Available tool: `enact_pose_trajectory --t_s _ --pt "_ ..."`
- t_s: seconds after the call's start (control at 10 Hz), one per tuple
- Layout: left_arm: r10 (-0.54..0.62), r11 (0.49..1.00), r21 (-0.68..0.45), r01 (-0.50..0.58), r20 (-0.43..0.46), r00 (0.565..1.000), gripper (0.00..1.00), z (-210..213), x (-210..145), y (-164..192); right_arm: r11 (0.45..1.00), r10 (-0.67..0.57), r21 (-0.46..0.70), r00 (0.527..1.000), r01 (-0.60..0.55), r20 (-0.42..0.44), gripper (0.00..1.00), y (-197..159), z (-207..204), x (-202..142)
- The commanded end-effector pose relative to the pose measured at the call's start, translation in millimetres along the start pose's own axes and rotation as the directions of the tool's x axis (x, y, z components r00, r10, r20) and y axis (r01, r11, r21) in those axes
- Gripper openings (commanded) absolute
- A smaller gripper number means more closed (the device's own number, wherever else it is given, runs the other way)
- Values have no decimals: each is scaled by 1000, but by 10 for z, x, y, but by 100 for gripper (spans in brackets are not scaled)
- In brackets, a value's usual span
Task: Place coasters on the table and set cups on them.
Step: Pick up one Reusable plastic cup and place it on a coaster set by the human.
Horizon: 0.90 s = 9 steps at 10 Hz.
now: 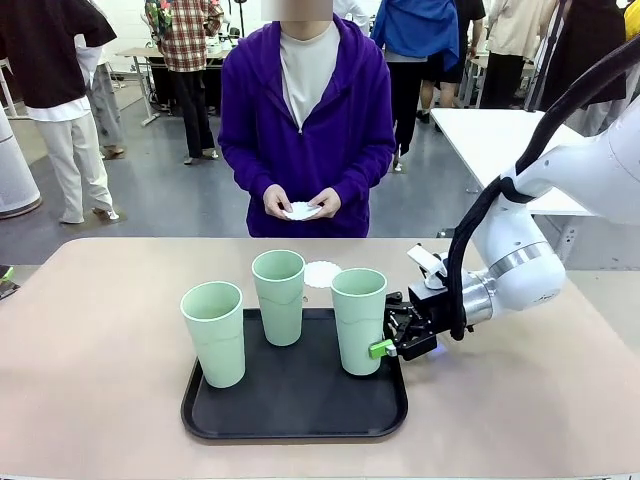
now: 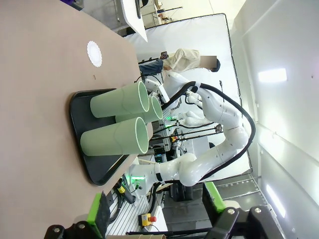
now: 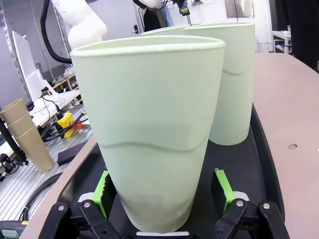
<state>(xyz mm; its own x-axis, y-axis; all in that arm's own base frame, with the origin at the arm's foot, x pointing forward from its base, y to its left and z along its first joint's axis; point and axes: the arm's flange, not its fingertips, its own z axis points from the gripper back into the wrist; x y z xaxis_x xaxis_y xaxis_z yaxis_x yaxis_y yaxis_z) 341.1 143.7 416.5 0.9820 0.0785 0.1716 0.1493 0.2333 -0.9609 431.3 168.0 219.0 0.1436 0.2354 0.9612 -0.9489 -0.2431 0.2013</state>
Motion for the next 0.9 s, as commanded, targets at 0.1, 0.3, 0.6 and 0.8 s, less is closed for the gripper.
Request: enact_pose_trajectory --t_s 0.1,0.3,0.6,0.8 --pt "-12 1000 -13 12 4 1000 100 18 -4 -12 999 1 45 1000 -1 15 100 -51 -96 5" --pt "-12 1000 -13 12 4 1000 100 18 -4 -12 998 8 61 1000 -9 13 100 -55 -166 22" --pt "-12 1000 -13 12 4 1000 100 18 -4 -12 997 10 82 1000 -12 19 100 -69 -254 38" --pt "-12 1000 -13 12 4 1000 100 18 -4 -12 993 43 110 999 -45 21 40 -61 -277 37"
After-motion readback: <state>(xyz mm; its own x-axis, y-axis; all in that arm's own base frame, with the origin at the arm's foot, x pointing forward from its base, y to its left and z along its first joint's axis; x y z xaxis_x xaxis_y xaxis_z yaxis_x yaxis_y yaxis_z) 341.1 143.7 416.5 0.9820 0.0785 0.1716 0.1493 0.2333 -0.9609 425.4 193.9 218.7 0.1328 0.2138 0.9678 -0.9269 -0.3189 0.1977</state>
